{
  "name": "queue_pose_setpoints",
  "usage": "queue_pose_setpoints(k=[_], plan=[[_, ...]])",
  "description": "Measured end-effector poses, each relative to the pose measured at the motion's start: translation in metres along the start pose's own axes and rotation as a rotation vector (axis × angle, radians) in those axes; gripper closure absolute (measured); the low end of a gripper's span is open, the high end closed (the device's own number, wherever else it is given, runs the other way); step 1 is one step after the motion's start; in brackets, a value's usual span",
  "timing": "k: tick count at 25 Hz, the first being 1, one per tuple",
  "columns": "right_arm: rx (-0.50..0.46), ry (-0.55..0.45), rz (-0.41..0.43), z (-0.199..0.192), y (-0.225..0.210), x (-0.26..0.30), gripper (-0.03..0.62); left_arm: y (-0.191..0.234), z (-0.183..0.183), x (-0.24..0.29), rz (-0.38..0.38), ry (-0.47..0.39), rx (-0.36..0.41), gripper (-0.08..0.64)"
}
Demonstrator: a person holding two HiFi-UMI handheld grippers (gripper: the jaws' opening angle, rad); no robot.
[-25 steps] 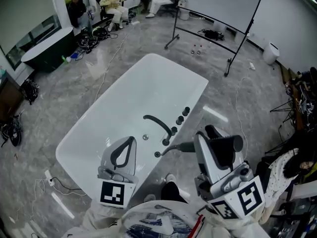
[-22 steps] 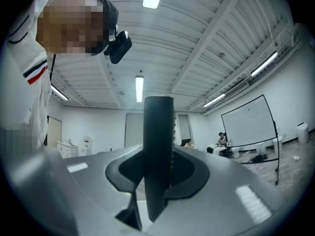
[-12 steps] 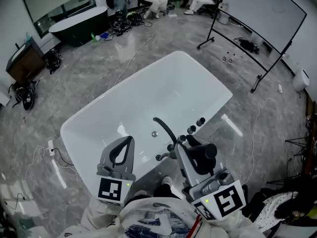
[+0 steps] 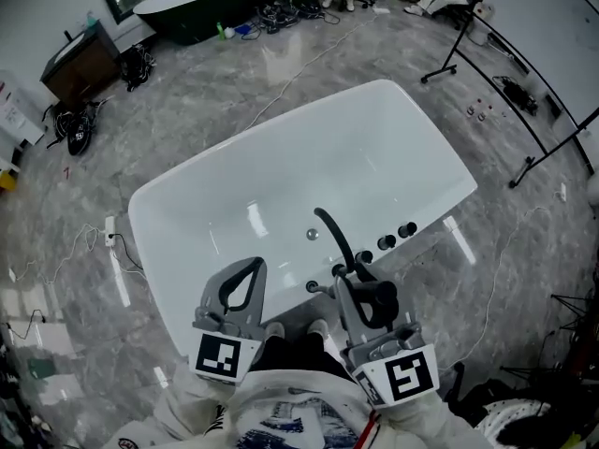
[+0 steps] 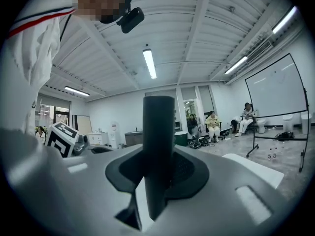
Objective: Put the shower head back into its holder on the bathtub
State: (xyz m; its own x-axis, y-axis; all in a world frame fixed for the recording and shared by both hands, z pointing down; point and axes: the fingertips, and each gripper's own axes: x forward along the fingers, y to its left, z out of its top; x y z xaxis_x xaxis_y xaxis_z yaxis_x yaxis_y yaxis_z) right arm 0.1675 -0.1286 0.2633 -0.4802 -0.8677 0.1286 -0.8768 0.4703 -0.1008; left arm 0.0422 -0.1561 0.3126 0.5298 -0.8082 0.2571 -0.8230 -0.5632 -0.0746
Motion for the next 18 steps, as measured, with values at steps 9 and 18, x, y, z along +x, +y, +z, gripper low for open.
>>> queue_pose_setpoints(k=[9,18], plan=[[-0.035,0.03,-0.075,-0.06,0.001,0.026,0.488,0.014,-0.027,0.008,-0.054,0.01,0.054,0.568],[-0.044,0.103,-0.188,-0.137,-0.002,0.034,0.488,0.009,-0.07,0.006,-0.153,0.024,0.075,0.568]])
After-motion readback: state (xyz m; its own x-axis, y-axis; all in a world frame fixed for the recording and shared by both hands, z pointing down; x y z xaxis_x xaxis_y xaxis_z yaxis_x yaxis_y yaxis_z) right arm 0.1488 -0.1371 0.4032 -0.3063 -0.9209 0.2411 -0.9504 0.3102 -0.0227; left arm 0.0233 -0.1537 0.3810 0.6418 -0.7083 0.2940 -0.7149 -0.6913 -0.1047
